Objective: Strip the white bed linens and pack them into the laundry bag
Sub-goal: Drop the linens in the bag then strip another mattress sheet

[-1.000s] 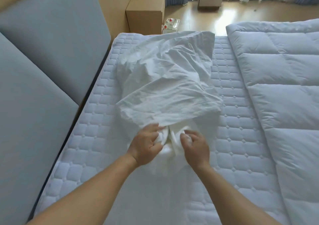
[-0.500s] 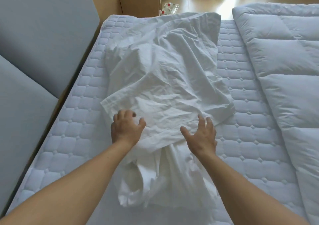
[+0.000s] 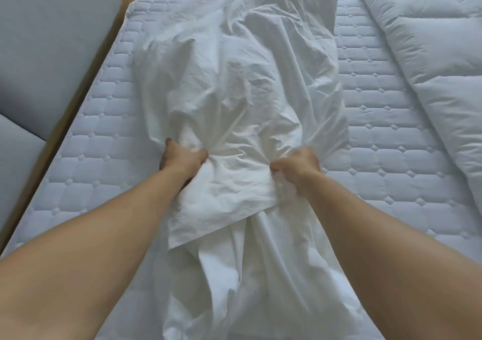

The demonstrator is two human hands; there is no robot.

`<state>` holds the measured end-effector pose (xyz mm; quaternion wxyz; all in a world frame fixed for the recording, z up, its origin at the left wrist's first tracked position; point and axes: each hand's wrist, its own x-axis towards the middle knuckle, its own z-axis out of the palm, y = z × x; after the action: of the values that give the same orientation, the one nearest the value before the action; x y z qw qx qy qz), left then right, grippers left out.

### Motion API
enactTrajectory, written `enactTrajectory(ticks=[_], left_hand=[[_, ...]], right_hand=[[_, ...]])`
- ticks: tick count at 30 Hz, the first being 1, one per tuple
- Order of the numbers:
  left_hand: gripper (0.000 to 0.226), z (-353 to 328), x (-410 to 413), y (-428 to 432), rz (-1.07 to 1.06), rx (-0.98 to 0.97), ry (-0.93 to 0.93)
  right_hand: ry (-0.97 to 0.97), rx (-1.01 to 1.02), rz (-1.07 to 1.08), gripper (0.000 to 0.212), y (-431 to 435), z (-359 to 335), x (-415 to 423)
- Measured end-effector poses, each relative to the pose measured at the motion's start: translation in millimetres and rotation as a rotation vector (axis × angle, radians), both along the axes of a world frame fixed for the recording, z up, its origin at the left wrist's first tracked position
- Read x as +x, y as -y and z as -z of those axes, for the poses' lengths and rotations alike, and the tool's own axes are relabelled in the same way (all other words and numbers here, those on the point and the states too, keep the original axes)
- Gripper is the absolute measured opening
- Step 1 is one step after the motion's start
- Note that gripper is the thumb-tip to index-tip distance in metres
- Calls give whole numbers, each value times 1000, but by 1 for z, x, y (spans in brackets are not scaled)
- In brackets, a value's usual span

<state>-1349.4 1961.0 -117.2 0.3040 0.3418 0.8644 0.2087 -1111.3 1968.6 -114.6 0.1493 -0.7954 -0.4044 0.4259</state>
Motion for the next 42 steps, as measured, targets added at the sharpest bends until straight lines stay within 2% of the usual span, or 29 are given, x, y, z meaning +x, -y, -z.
enactTrajectory(ticks=[1,3,6,9,12,15,20,22,26,28,29,31,33,35,38,42], left_hand=[[61,-11,7,-1,-25,67,136],[11,-43,21,2,-97,211,384],[1,-101,24,10,-104,430,363],[7,-150,25,42,-107,602,353],[13,-162,46,104,-126,689,435],[2,-139,65,183,-134,517,403],[23,-81,83,300,-143,114,358],[31,-68,89,328,-90,3,343],[25,-54,92,343,-33,-221,218],[52,-53,88,334,50,-309,103],[71,-55,87,328,100,-284,11],[98,-63,86,316,182,-59,-152],[101,-71,86,299,255,126,-251],[97,-69,85,279,329,127,-268],[106,-55,84,253,316,-14,-161],[128,-18,79,249,71,-229,-43]], right_hand=[[-73,65,7,51,3,-11,-3],[-116,228,-57,21,13,-38,-8],[-236,484,6,13,35,-73,-9],[-402,723,177,15,77,-102,-2],[-461,764,235,19,135,-116,2],[-467,582,301,21,204,-98,12],[-295,248,255,24,314,-45,40],[-278,150,233,24,344,-36,52],[-178,-12,138,19,353,-32,68],[-116,-66,122,30,340,-38,67],[-95,-61,121,41,333,-43,65],[-26,84,111,72,321,-53,59],[43,268,45,93,308,-66,47],[143,361,-123,97,290,-69,36],[258,188,-342,112,259,-59,29],[310,-102,-322,138,248,-25,40]])
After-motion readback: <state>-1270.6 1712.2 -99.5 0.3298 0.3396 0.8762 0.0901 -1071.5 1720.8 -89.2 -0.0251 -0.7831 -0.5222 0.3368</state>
